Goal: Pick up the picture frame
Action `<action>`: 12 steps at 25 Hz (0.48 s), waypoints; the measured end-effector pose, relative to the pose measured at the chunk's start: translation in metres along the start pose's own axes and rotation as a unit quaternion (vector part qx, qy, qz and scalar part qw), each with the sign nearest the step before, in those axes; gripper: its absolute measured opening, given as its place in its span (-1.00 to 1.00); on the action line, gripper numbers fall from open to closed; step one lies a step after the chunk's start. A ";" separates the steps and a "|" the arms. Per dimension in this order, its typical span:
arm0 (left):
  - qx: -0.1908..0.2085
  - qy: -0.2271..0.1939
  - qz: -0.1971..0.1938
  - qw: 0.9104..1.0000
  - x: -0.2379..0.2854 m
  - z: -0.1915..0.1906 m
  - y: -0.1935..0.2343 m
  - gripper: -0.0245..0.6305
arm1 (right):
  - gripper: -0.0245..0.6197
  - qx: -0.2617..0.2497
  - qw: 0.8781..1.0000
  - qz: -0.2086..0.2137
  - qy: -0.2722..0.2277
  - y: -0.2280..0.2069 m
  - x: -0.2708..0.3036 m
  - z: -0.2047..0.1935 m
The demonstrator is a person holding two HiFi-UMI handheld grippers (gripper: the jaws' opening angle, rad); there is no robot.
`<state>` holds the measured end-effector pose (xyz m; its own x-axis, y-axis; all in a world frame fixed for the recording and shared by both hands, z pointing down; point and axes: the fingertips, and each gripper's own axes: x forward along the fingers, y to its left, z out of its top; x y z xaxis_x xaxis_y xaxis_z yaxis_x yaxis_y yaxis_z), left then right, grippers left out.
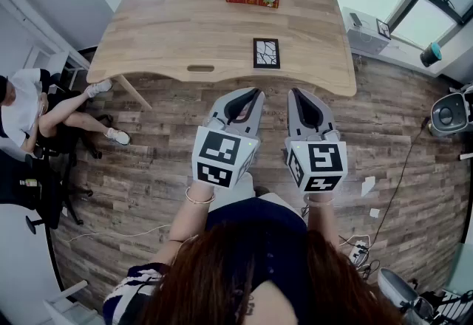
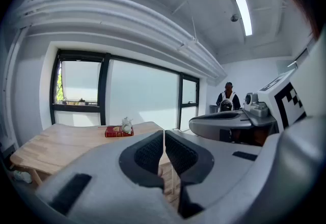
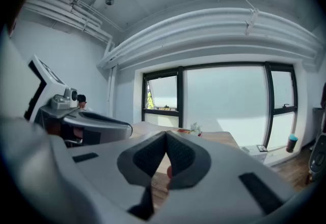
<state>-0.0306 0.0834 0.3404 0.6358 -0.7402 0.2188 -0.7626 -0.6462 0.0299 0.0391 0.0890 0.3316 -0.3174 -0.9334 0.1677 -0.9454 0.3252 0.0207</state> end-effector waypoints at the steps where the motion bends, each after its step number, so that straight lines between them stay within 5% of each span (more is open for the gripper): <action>1: -0.001 0.000 0.000 1.000 0.001 0.000 0.005 -0.82 | -0.85 0.000 1.000 -0.003 -0.002 0.001 0.004 0.001; 12: -0.011 0.009 -0.018 1.000 0.012 -0.008 0.041 -0.82 | -0.85 0.036 0.999 -0.031 -0.006 0.008 0.031 0.004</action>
<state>-0.0553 0.0491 0.3517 0.6612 -0.7128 0.2340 -0.7415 -0.6684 0.0590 0.0216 0.0616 0.3335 -0.2587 -0.9533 0.1560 -0.9660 0.2556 -0.0400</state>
